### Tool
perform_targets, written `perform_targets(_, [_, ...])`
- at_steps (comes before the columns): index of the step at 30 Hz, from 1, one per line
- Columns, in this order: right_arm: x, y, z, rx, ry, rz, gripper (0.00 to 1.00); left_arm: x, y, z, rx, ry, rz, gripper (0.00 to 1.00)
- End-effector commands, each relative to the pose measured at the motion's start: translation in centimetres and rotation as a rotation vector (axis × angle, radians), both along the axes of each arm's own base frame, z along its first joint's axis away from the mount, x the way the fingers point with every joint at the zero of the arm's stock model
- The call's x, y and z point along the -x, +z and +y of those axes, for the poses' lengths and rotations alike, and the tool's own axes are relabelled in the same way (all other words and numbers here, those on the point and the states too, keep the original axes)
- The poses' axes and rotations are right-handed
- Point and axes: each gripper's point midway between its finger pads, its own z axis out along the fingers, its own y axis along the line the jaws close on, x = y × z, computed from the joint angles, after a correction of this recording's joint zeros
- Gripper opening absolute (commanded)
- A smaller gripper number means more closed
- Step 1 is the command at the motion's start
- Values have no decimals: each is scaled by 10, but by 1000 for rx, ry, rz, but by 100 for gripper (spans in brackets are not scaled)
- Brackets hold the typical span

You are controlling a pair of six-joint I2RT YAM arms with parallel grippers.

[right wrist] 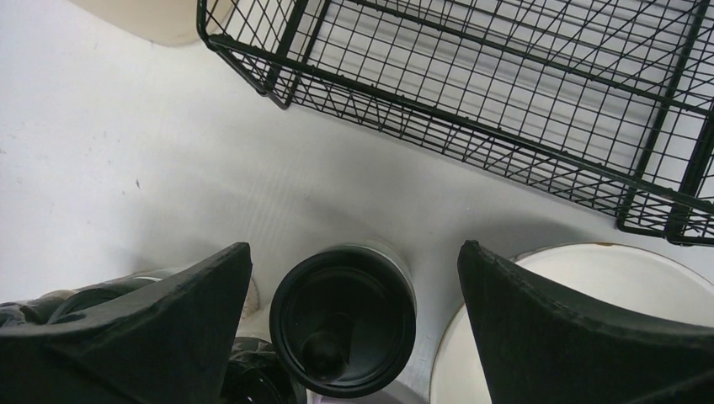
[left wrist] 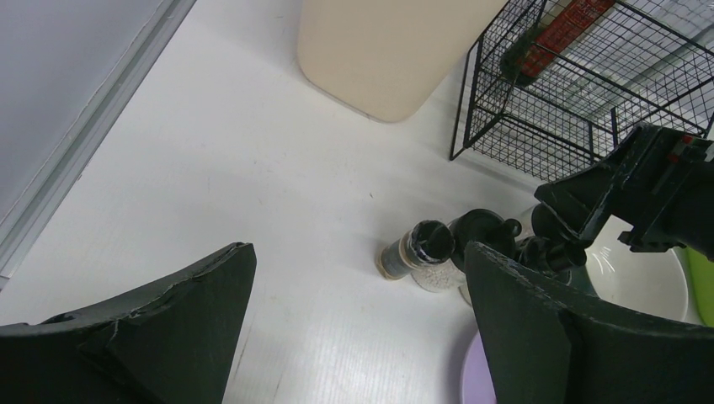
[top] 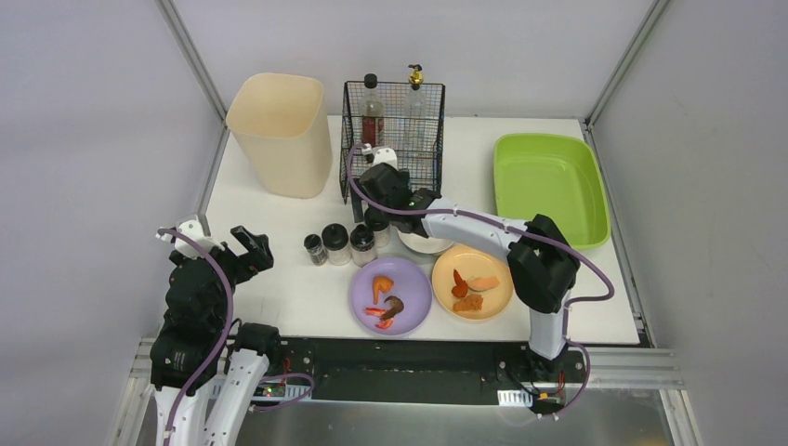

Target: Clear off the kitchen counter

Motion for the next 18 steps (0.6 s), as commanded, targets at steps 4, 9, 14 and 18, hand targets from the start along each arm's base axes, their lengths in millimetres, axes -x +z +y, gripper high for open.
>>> perform_targets(4, [1,5,7,15,-9,-15,95,-5,5,-1,-5,-6,-15,99])
perform_targets(9, [7,-4,7,41,9,10,94,-5,5,-1,-4,-7,-15,99])
perform_targets(14, [14,-10,5,54,24,32,91,-4,5,-1,-4,-7,-17,99])
perform_targets(18, [18,-14,2,69,24,36,88,-5,5,-1,-4,-9,-16,99])
